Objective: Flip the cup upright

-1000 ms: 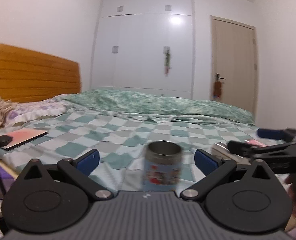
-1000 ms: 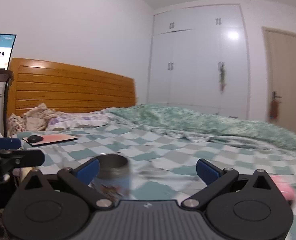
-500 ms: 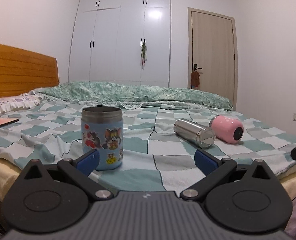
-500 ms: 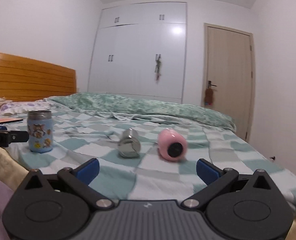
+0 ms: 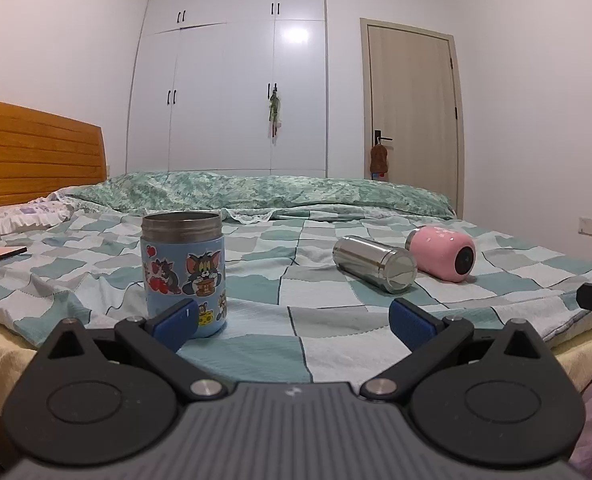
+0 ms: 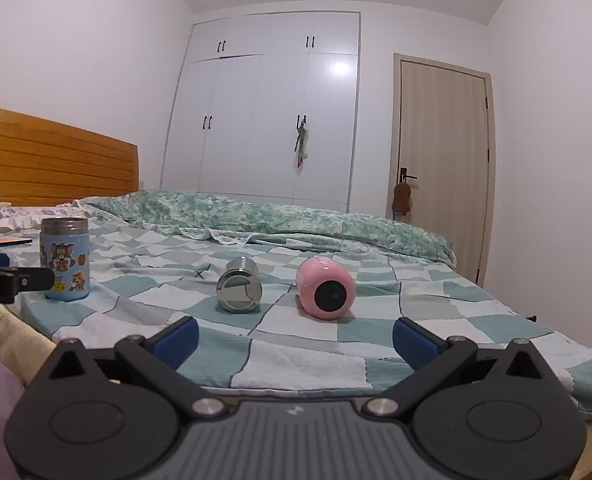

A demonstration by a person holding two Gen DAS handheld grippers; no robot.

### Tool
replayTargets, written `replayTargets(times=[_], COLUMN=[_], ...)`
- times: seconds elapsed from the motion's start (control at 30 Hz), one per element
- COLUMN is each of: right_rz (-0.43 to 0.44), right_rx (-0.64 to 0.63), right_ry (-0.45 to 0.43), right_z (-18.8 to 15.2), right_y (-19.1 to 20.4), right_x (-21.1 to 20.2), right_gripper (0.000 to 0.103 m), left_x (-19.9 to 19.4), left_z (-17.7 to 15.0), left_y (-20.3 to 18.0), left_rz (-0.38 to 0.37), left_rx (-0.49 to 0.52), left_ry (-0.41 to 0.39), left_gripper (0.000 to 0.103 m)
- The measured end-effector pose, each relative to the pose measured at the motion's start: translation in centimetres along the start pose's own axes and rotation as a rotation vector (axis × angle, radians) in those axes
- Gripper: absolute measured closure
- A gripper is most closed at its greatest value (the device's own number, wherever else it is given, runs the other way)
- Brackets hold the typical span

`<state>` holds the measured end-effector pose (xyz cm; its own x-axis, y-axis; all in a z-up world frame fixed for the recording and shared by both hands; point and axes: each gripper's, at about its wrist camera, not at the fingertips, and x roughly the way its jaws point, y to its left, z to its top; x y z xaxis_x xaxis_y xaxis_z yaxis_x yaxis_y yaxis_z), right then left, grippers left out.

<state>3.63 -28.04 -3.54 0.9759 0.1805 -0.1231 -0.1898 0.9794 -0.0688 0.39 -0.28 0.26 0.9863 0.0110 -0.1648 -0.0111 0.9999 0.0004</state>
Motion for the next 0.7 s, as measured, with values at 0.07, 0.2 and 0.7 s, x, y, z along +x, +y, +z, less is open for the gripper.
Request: replayTargets(times=[0.07,0.2,0.7], right_rz=[0.003,0.005,0.007], right_rx=[0.000,-0.007,-0.009], right_ry=[-0.001,-0.004,-0.013], right_z=[0.00,-0.02,-0.12], right_y=[0.05,0.32,0.35], right_x=[0.02,0.00,-0.15], right_gripper=[0.000,0.000,0.000], left_x=[0.01,-0.08,-0.11], left_z=[-0.02,-0.06,0.01], left_y=[0.02,0.05,0.23], left_rz=[0.003,0.002,0.003], left_rx=[-0.003,-0.008,-0.010], left_ry=[0.000,-0.002,-0.003], left_gripper=[0.000,0.000,0.000])
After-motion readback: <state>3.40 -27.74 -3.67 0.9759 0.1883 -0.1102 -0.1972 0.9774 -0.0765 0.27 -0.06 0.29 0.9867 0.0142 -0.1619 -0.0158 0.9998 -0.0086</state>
